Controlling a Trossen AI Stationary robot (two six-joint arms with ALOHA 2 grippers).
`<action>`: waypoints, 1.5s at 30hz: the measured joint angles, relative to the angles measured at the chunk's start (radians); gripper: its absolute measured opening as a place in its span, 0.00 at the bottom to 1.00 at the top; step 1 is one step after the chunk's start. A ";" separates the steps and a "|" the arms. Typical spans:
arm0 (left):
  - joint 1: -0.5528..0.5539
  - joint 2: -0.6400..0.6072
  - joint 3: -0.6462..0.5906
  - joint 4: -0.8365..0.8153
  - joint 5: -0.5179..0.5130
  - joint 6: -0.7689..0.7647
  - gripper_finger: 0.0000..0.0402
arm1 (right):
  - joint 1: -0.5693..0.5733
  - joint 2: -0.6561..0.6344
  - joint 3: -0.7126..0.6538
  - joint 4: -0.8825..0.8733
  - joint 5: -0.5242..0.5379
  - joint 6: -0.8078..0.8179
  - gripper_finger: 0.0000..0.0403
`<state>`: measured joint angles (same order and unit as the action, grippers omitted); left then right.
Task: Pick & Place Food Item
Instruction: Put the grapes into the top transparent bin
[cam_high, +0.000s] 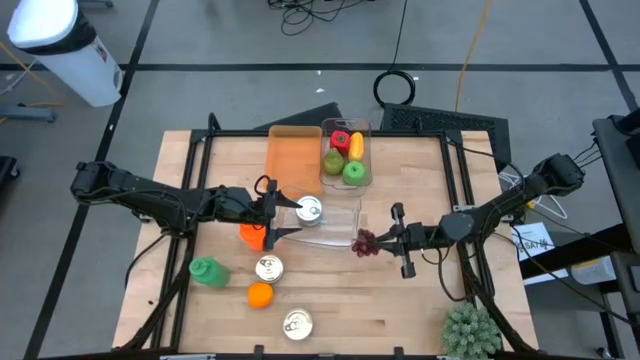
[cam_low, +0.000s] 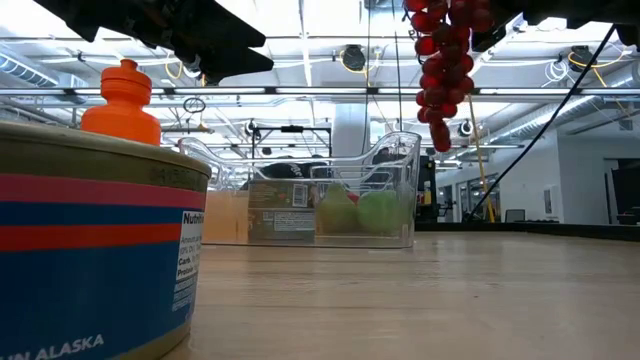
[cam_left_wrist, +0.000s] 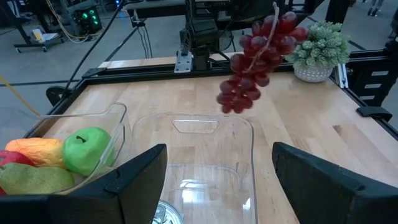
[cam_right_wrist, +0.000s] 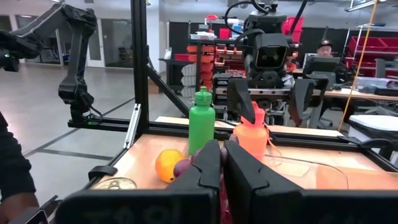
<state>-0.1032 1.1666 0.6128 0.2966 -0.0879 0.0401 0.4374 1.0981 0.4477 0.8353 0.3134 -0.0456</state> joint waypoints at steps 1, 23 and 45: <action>0.000 0.000 0.000 0.000 0.000 0.000 0.75 | 0.000 0.000 0.000 -0.001 0.000 0.000 0.00; 0.000 0.000 0.000 0.000 0.000 0.000 0.75 | 0.000 0.000 0.000 -0.014 0.264 0.008 0.00; 0.000 0.000 0.000 0.000 0.000 0.000 0.75 | 0.000 -0.065 -0.001 -0.134 0.342 -0.020 0.00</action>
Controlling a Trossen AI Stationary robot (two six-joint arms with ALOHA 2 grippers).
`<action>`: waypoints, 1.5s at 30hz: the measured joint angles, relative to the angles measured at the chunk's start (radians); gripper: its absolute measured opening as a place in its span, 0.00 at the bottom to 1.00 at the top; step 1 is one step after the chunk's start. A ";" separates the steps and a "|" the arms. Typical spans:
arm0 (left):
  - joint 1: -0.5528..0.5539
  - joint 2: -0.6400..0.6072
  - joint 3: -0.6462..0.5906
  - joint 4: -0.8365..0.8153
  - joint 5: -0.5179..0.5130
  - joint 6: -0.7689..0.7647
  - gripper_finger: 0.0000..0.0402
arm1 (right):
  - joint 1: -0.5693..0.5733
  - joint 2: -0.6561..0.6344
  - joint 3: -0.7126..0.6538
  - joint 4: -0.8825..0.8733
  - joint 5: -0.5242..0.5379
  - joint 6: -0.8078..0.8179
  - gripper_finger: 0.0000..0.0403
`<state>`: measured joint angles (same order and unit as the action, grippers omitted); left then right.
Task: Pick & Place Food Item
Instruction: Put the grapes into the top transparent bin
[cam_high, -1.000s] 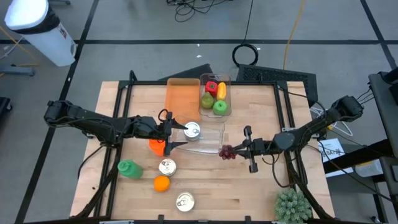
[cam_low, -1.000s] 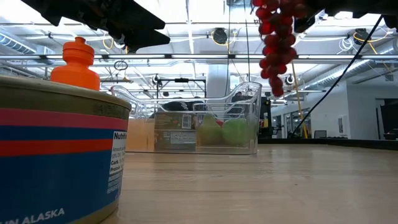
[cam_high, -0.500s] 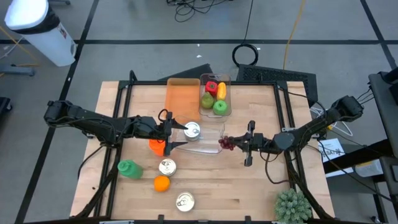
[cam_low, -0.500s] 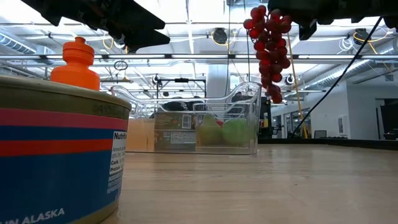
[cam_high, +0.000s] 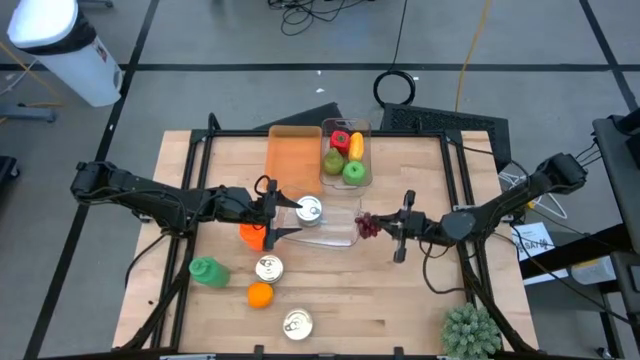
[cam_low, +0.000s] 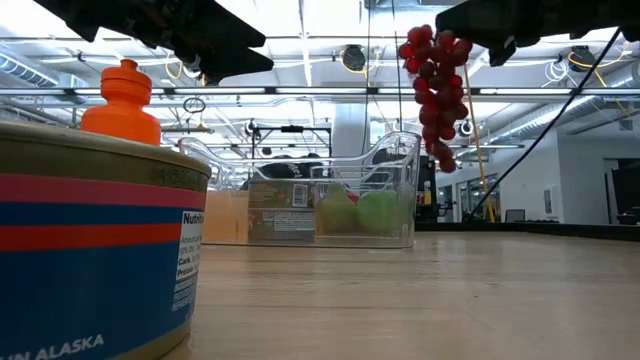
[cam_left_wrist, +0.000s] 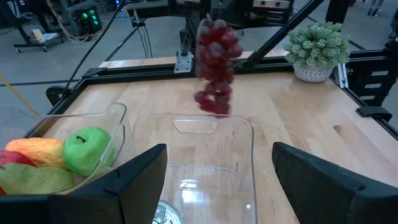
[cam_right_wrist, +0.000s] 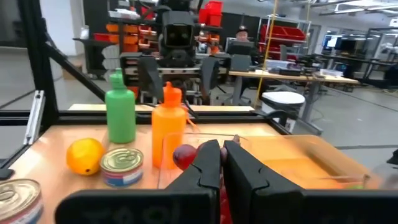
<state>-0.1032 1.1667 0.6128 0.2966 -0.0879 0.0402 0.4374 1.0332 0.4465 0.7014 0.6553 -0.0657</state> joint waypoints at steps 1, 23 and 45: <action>0.000 0.000 0.000 0.000 0.000 0.000 0.75 | 0.000 -0.019 -0.002 -0.014 0.003 -0.001 0.00; 0.000 0.000 0.000 0.000 0.000 0.000 0.75 | -0.142 -0.245 -0.182 0.043 0.010 0.107 0.00; 0.000 0.000 0.000 0.000 0.000 0.000 0.75 | -0.675 0.013 -0.054 0.170 -0.529 0.237 0.00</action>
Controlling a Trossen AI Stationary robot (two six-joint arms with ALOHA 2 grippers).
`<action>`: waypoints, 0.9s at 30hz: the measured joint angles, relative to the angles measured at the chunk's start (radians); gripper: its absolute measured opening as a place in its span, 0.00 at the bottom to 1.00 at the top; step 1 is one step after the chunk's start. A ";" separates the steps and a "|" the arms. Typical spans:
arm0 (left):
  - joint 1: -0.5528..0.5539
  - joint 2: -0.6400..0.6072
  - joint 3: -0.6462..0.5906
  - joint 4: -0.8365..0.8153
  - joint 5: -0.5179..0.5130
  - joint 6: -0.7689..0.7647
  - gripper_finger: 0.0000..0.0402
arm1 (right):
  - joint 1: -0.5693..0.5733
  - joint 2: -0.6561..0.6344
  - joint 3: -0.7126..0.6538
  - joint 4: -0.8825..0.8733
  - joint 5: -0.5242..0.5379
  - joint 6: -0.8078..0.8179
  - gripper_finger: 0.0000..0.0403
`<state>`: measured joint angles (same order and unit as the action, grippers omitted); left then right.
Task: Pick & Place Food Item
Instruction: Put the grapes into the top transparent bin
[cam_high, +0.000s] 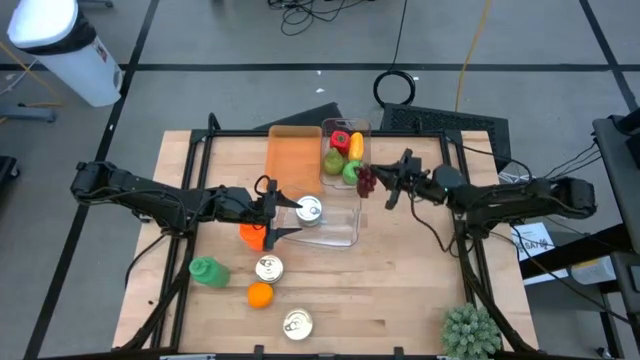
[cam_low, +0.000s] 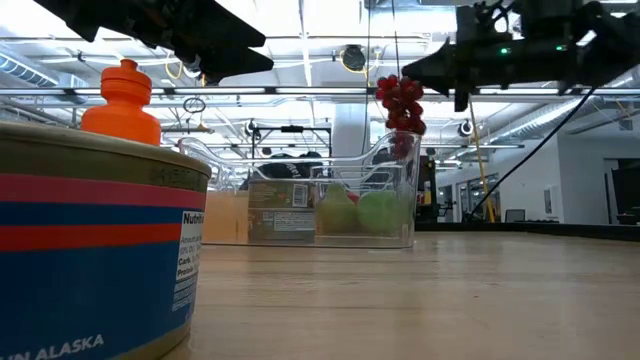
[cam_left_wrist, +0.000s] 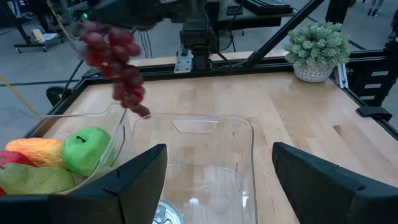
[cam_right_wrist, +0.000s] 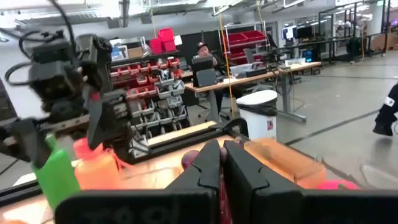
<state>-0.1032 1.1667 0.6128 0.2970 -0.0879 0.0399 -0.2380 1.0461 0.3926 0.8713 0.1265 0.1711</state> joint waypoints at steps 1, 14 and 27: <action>0.000 0.000 0.000 0.000 0.000 0.000 0.75 | -0.021 0.008 0.013 0.000 -0.014 0.000 0.00; 0.000 0.000 0.000 0.000 0.000 0.000 0.75 | -0.252 0.194 0.132 0.019 -0.028 -0.045 0.00; 0.000 0.000 0.000 0.000 0.000 0.000 0.75 | -0.435 0.430 0.224 0.210 -0.059 -0.059 0.00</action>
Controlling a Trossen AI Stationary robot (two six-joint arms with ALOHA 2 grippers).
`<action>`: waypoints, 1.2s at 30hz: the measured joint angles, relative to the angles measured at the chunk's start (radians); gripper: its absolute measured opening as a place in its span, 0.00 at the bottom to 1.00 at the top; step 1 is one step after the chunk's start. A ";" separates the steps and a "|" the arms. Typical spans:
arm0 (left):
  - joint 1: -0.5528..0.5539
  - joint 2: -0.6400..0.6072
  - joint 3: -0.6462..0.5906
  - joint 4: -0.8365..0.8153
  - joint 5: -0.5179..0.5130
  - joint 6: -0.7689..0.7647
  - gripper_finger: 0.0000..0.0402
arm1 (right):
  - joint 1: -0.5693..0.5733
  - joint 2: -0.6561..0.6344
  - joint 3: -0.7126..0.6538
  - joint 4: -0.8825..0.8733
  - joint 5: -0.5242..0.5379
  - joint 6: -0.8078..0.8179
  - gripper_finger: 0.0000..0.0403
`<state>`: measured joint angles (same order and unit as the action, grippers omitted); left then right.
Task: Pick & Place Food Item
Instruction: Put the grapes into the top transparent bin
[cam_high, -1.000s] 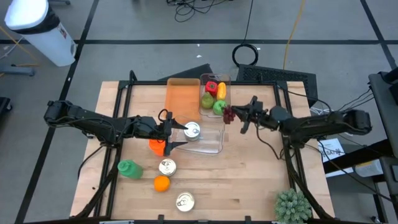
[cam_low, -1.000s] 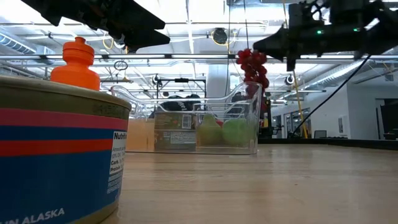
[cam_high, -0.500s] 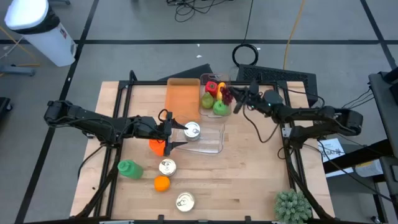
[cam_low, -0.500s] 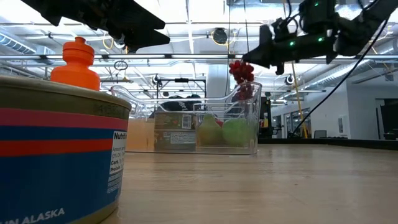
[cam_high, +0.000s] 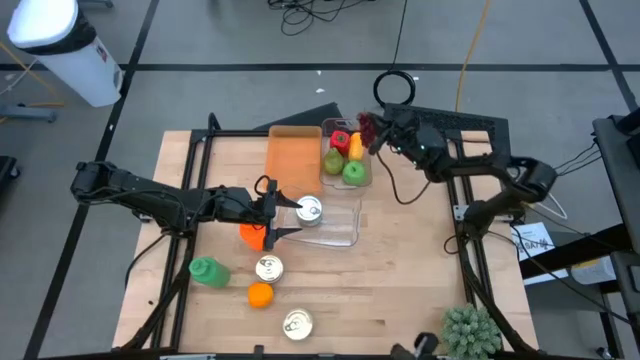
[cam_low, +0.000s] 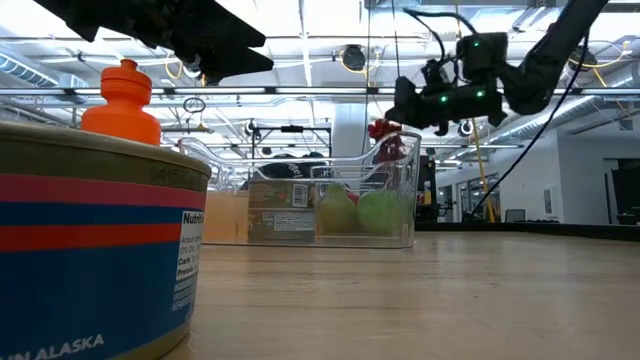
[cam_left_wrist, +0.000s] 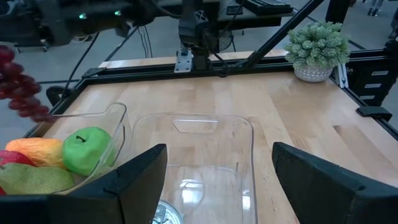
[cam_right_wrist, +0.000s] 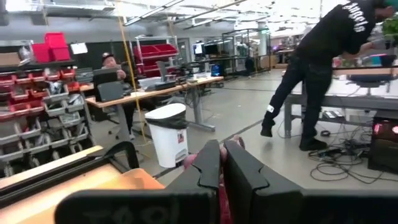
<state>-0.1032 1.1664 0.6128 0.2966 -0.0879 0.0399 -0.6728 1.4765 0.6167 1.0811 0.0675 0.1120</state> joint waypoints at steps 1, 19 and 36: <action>0.000 0.000 0.000 0.000 0.000 0.000 0.75 | -0.009 0.017 0.017 -0.001 -0.025 0.001 0.00; 0.000 0.000 0.000 0.000 0.000 0.000 0.75 | -0.067 0.212 0.125 -0.031 -0.076 -0.192 0.00; 0.000 0.000 0.000 0.000 0.000 0.000 0.75 | 0.008 0.199 0.125 0.059 -0.130 -0.569 0.00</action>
<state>-0.1032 1.1667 0.6128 0.2966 -0.0879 0.0401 -0.6643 1.6755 0.7414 1.1398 -0.0623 -0.4569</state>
